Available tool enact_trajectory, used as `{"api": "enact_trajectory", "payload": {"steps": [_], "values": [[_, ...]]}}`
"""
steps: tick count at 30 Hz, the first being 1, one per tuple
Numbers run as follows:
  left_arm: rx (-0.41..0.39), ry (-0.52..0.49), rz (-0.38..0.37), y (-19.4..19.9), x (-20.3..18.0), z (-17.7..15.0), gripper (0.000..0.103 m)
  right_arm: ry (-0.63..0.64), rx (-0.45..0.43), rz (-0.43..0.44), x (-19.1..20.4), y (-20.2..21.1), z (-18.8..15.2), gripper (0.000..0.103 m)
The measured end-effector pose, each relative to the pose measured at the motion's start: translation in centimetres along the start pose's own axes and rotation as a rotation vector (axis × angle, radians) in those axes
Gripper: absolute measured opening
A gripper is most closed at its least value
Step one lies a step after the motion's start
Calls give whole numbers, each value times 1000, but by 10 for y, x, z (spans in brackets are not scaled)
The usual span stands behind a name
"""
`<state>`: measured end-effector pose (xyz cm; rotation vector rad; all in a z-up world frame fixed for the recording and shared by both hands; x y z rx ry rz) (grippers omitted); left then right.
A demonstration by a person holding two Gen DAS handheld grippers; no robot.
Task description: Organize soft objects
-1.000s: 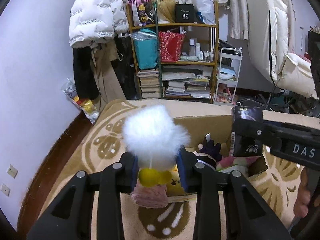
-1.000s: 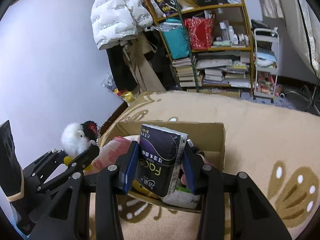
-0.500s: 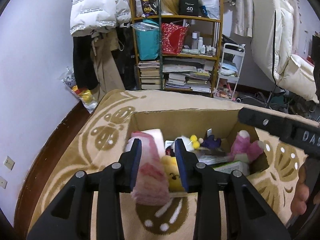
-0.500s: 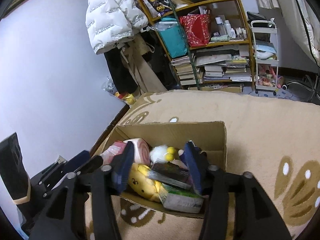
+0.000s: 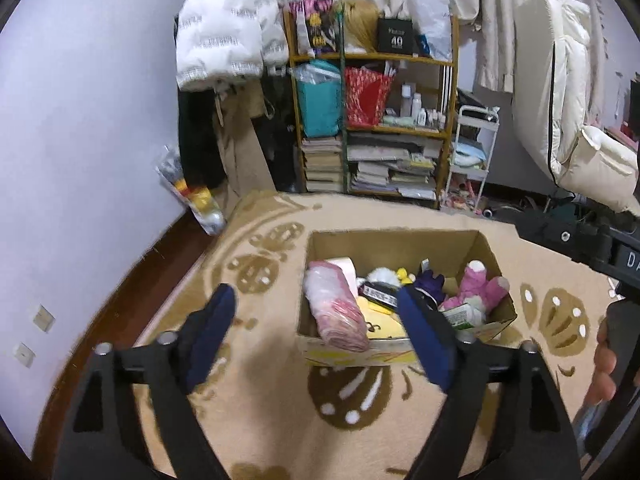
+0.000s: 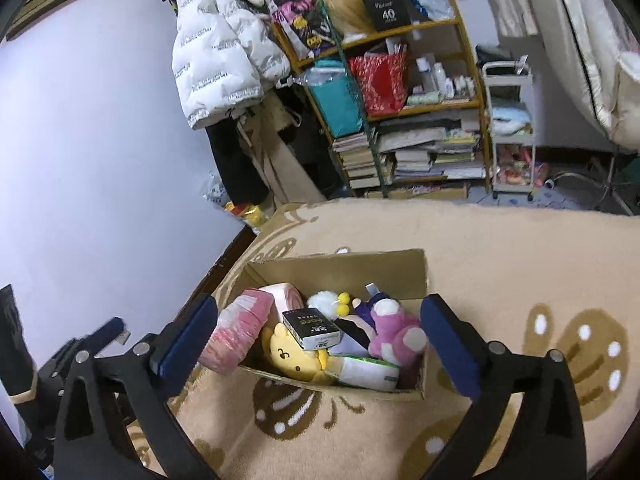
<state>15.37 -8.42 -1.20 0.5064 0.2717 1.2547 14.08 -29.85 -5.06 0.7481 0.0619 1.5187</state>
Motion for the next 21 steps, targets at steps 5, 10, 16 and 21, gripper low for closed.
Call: {"api": "enact_trajectory", "payload": {"steps": [5,10,16,21], "values": [[-55,62,13,37,14,11,99,27,-49,-2,17,38,10,103],[-83,109,19,67,25,12,101,71,-91,-11,31,75,16,103],[-114,117,29,100,29,6,103,123,-129,-33,41,110,15,103],[-147,101,41,121,26,-2,103,140,-157,-46,45,135,7,103]]}}
Point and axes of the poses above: each gripper's, at about its wrist camera, not at the fingertips, and y roughly against the way its jaws point, x to its left, z to its top, the point moved 5 cm from there along -y, roughly the way its jaws point, and after that the axes turned 8 degrees about -x, right-handed, at the moved point
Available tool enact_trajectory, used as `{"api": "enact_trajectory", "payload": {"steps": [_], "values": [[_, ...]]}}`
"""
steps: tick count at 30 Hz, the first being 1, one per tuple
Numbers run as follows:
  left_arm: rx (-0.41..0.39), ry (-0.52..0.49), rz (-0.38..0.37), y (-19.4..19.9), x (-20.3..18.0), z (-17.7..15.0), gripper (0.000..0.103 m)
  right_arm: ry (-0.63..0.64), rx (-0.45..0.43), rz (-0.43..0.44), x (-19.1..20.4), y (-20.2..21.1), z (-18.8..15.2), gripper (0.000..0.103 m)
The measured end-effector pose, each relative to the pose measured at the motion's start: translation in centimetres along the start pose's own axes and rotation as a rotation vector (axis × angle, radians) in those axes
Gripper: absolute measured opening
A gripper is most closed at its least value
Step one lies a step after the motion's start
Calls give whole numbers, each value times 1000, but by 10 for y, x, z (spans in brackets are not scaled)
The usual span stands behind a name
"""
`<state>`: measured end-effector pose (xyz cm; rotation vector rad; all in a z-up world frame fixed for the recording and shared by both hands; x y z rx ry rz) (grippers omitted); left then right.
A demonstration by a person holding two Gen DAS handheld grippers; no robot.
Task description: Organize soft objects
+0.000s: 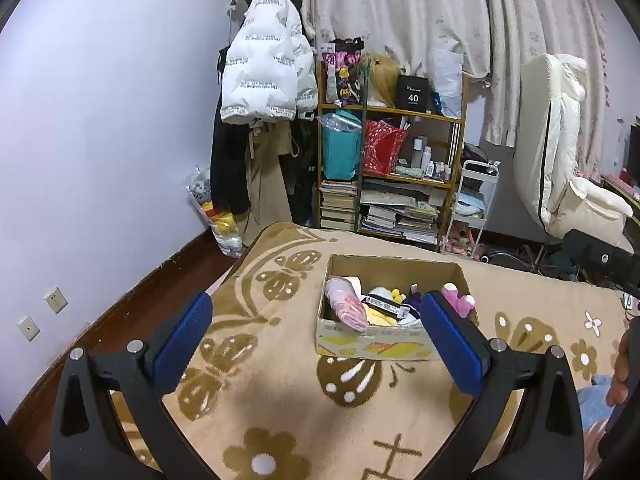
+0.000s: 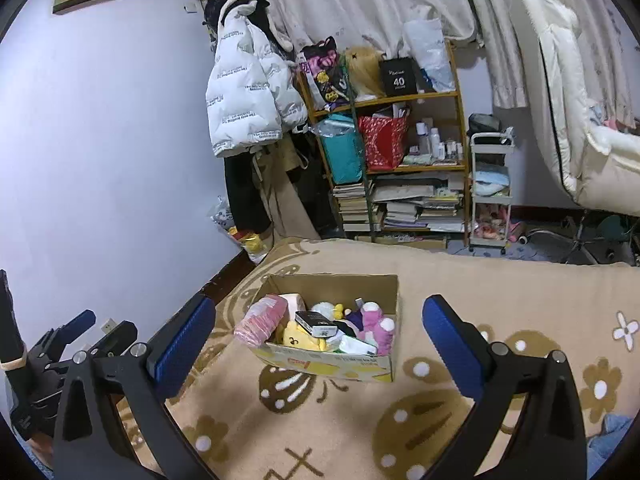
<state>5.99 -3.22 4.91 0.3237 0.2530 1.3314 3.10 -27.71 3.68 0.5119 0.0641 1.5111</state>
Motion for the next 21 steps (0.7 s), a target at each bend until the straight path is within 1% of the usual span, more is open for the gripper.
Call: {"api": "enact_trajectory", "payload": {"steps": [5,12,18,21], "values": [[-40,-22,9,13,-1,-8,103,44,-40,-35,1,19,-5,103],[-81,1,-10,24,2,-25,103,76,-55,-64,1,29,-18,103],[-98,-18,-7,21,2,-47,102,93,-71,-100,-6,29,-35,103],[-80,-40,8,14,0,-58,102,75,-71,-94,-10,26,-40,103]]}}
Point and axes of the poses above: each gripper's, at about its wrist camera, not at the fingertips, and y roughly against the way its jaws point, x to its left, z to its top, the point moved 5 cm from there along -y, roughly the way its jaws point, and after that the axes turned 8 degrees about -x, right-handed, at the moved point
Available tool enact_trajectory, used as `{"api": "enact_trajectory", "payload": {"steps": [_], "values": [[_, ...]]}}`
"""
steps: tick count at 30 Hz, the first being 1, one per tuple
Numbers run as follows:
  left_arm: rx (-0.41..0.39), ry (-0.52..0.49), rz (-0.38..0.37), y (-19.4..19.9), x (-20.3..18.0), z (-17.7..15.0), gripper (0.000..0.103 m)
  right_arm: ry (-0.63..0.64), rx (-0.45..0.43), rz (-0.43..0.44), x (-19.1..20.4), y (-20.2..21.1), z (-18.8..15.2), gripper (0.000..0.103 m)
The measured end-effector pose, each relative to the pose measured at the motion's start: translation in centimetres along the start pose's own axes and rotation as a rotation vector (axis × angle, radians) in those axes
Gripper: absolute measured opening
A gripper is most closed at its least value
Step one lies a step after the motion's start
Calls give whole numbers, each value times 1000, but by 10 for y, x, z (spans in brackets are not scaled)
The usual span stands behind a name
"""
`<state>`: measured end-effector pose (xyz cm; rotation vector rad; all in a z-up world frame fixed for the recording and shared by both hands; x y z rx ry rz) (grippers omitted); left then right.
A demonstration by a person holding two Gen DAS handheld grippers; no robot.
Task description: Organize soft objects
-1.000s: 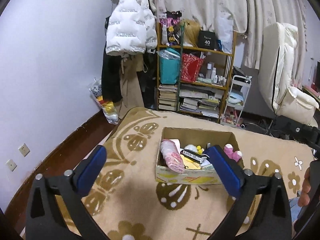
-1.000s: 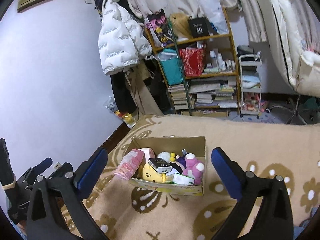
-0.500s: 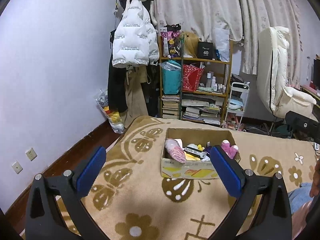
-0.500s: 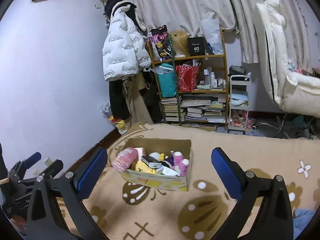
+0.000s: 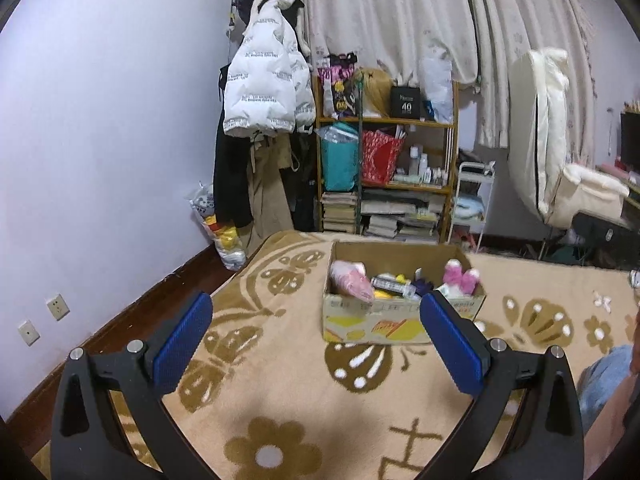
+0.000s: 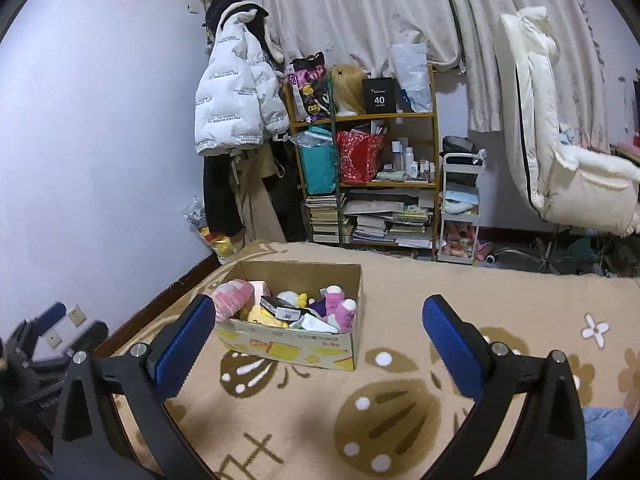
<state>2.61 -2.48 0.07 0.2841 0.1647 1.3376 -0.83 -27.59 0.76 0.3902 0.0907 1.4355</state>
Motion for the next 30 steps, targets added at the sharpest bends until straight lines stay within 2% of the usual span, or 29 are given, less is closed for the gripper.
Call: {"api": "enact_trajectory", "payload": {"steps": [4,11,30], "values": [[21,11,7,-9,2,-12,102,16,-23,-25,-2,-1,-1,103],[46,-16,12,-14,-2,-24,102,-5,-3,-36,-7,-9,-6,103],[50,-43,-4,-10,-11,-27,102,-13,-7,-43,-11,-7,-7,103]]}}
Point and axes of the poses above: each gripper's, at about its wrist camera, not at the fingertips, and y roughly against the way its jaws point, x to its left, z to its top, the point moved 5 cm from there along -y, roughly the way its jaws point, and after that the axes turned 8 degrees about -x, right-handed, at the moved point
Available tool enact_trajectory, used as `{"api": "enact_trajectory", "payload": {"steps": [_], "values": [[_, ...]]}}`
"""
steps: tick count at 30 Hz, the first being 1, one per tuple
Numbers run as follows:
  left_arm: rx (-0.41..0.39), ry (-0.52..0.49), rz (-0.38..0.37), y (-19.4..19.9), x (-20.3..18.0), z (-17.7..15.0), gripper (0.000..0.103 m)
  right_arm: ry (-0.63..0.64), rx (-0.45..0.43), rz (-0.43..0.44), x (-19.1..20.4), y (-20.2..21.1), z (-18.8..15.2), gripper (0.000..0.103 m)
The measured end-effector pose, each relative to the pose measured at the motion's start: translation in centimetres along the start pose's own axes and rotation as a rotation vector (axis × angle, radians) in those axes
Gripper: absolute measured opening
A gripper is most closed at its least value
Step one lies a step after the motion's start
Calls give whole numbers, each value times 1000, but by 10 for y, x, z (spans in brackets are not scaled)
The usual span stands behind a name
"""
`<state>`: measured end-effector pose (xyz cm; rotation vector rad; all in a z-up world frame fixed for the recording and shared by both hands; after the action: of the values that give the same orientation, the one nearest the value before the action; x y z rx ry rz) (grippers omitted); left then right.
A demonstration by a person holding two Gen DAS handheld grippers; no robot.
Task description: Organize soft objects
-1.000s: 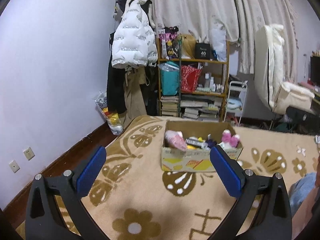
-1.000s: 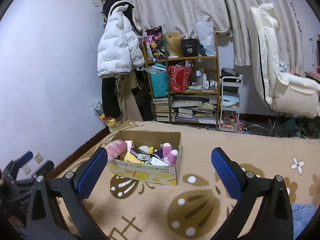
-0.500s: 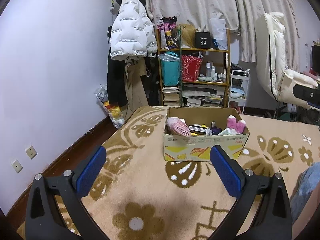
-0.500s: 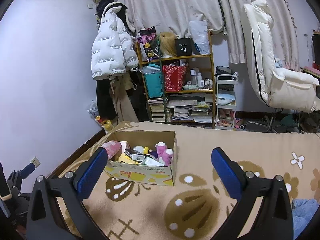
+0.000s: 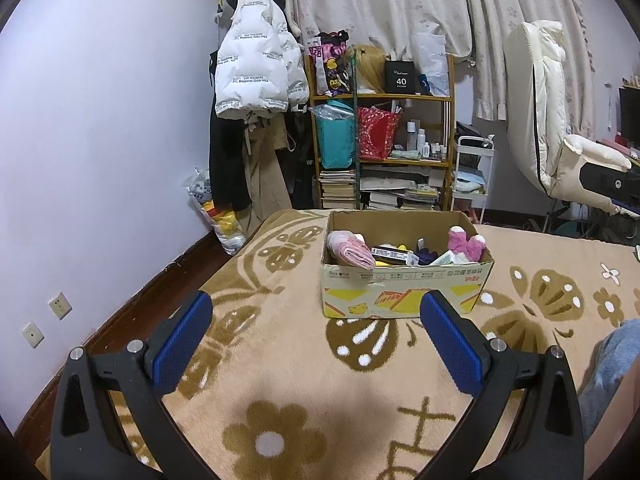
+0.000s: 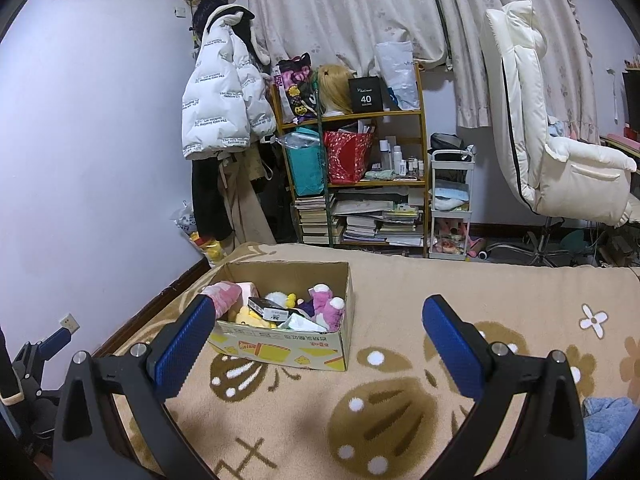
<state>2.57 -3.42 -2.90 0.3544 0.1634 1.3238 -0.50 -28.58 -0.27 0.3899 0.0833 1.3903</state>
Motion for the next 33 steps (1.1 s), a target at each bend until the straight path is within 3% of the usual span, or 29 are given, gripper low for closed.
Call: {"api": "enact_trajectory", "payload": {"steps": [33], "values": [[9,15,-4,2,-6,0,103,4,-2,-4,-1,1,0,103]]}}
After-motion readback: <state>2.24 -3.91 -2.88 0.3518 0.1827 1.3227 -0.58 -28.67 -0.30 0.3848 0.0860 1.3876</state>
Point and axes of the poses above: each gripper's, at about its wrist camera, not at the fingertips, and y roughly against the way its jaws point, x to its left, z to its top, the point moved 5 cm from there along -y, roughly the way its jaws point, and after that the axes turned 8 degrees about -x, right-handed, at the moved point
